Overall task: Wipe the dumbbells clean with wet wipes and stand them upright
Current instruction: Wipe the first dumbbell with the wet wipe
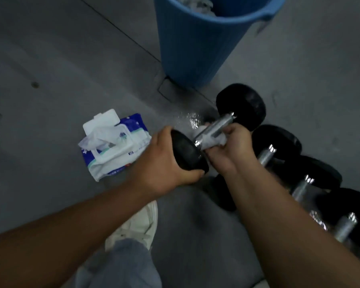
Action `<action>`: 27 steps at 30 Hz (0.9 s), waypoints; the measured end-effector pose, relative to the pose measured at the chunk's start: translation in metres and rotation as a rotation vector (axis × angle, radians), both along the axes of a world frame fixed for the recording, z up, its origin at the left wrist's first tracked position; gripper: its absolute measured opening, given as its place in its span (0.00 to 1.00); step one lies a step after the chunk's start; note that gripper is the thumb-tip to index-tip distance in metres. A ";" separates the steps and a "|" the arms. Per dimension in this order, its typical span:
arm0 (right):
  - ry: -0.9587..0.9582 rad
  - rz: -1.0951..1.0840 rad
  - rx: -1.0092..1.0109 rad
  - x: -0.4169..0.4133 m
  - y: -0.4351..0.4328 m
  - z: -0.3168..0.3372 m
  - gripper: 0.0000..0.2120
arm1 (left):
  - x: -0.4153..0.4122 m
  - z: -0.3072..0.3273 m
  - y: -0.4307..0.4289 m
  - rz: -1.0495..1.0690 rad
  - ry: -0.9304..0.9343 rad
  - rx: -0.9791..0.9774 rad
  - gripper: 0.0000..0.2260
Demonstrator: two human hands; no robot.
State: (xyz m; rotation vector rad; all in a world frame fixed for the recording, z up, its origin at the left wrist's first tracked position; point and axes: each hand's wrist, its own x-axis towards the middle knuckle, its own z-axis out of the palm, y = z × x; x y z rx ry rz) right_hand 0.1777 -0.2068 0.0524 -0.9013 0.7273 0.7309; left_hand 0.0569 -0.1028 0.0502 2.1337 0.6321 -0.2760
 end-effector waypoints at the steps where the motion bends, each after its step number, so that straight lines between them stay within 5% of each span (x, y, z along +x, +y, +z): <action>1: -0.032 -0.041 0.017 -0.008 -0.003 0.011 0.13 | -0.004 0.009 0.006 -0.052 -0.030 0.014 0.52; 7: -0.102 -0.254 0.158 -0.077 -0.049 0.070 0.14 | -0.026 0.061 0.032 -0.488 -0.131 -0.012 0.52; 13: 0.057 -0.559 0.197 -0.171 -0.110 0.088 0.20 | -0.057 0.080 -0.004 -0.862 -0.287 0.102 0.49; 19: 0.290 -0.706 0.235 -0.225 -0.164 0.031 0.30 | -0.080 0.036 -0.054 -1.050 -0.139 0.152 0.50; 27: 0.493 -0.826 0.098 -0.228 -0.202 -0.027 0.24 | -0.046 -0.009 -0.110 -1.290 0.018 0.249 0.52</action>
